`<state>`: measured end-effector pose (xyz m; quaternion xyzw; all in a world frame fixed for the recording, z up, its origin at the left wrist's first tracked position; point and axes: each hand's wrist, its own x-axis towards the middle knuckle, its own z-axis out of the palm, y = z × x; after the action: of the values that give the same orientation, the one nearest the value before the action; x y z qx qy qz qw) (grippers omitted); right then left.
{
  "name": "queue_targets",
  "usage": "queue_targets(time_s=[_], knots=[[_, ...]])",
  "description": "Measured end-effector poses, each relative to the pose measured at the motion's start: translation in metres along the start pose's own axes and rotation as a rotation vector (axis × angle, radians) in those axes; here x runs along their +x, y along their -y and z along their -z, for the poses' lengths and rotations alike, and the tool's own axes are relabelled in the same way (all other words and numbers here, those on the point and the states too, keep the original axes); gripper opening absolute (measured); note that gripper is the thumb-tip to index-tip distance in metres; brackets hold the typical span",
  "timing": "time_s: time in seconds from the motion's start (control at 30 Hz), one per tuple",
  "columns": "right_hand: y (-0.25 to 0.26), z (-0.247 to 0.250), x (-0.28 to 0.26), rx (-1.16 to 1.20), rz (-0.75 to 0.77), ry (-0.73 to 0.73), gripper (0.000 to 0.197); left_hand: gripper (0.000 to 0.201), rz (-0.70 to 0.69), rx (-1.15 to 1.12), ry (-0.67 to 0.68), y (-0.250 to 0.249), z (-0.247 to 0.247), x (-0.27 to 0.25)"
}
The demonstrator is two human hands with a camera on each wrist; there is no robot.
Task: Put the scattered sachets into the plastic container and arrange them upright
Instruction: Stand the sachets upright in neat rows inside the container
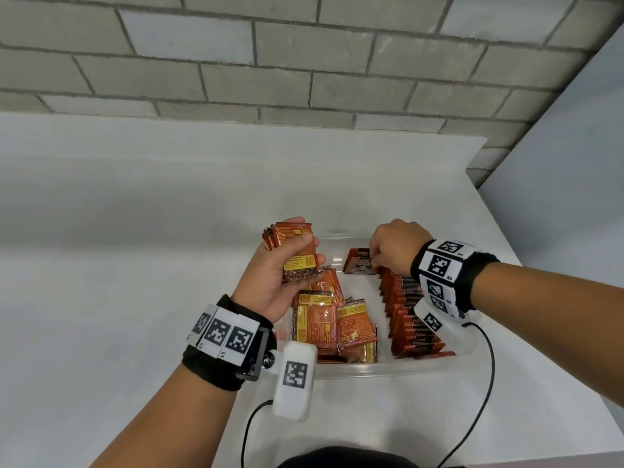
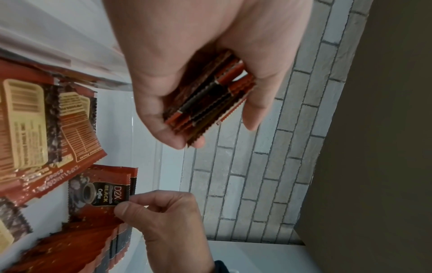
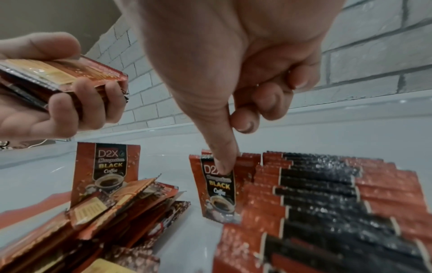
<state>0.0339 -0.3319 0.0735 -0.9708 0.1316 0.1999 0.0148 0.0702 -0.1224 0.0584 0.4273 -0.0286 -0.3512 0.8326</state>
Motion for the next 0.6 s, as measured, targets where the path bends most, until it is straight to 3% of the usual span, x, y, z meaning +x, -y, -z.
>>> queue_targets(time_s=[0.3, 0.47, 0.6], knots=[[0.0016, -0.0067, 0.0067, -0.1, 0.016, -0.037, 0.018, 0.014, 0.01, 0.021, -0.005, -0.0017, -0.002, 0.0016], [0.0044, -0.0056, 0.0013, -0.282, 0.093, -0.123, 0.006, 0.011, 0.01, 0.021, -0.01, -0.0027, -0.0026, 0.0013], [0.006, -0.0027, -0.0001, -0.34, 0.107, -0.167, 0.014, 0.011, 0.012, 0.023, -0.004, -0.0025, -0.004, 0.0005]])
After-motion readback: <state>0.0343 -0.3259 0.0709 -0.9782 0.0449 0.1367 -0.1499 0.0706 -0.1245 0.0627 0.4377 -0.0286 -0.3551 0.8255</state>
